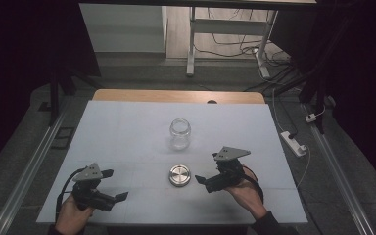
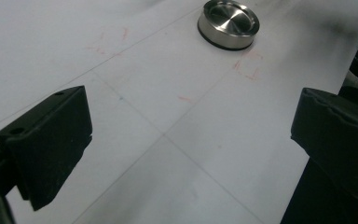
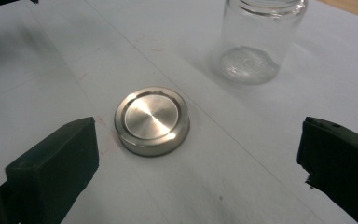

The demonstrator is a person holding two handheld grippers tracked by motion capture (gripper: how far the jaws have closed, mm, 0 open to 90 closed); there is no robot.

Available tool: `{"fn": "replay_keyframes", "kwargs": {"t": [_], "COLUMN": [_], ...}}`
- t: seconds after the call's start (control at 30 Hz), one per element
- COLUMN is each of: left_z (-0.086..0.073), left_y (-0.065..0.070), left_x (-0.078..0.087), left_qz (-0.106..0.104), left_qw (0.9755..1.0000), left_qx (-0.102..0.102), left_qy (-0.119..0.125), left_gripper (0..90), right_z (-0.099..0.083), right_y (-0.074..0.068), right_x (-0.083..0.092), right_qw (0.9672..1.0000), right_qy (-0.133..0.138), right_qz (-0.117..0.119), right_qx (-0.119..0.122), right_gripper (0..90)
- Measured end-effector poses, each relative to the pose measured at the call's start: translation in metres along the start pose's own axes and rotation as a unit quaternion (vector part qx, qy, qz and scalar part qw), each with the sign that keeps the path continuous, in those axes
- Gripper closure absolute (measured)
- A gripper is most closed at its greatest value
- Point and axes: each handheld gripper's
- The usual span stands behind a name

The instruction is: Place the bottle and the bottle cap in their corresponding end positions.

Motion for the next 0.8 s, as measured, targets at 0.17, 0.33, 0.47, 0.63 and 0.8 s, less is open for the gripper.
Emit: {"fn": "replay_keyframes", "kwargs": {"t": [0.17,0.33,0.47,0.63,0.8], "left_z": [-0.012,-0.023,-0.030,-0.038,-0.043], "left_y": [-0.003,-0.006,-0.009,-0.012,-0.013], "left_x": [0.009,0.017,0.020,0.024,0.026], "left_qz": [0.008,0.015,0.019,0.025,0.032], "left_qw": [0.9998,0.9994,0.9990,0.9983,0.9977], "left_qx": [0.015,0.030,0.039,0.051,0.059], "left_qy": [0.006,0.012,0.014,0.015,0.012], "left_gripper": [0.0,0.0,0.0,0.0,0.0], "right_z": [-0.012,-0.025,-0.037,-0.051,-0.064], "right_y": [0.002,0.004,0.007,0.009,0.012], "right_x": [0.010,0.020,0.027,0.036,0.046], "right_qw": [0.9999,0.9995,0.9991,0.9980,0.9967], "right_qy": [0.001,-0.001,-0.004,-0.004,0.001], "right_qz": [-0.012,-0.024,-0.035,-0.049,-0.060], "right_qx": [-0.008,-0.018,-0.025,-0.039,-0.054], "right_gripper": [0.0,0.0,0.0,0.0,0.0]}}
Point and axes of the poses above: each handheld gripper's, and its own axes: x roughly backward along the jaws, z roughly out of its top, y roughly to its right, and after that the axes turned 14 degrees about -y, right-handed
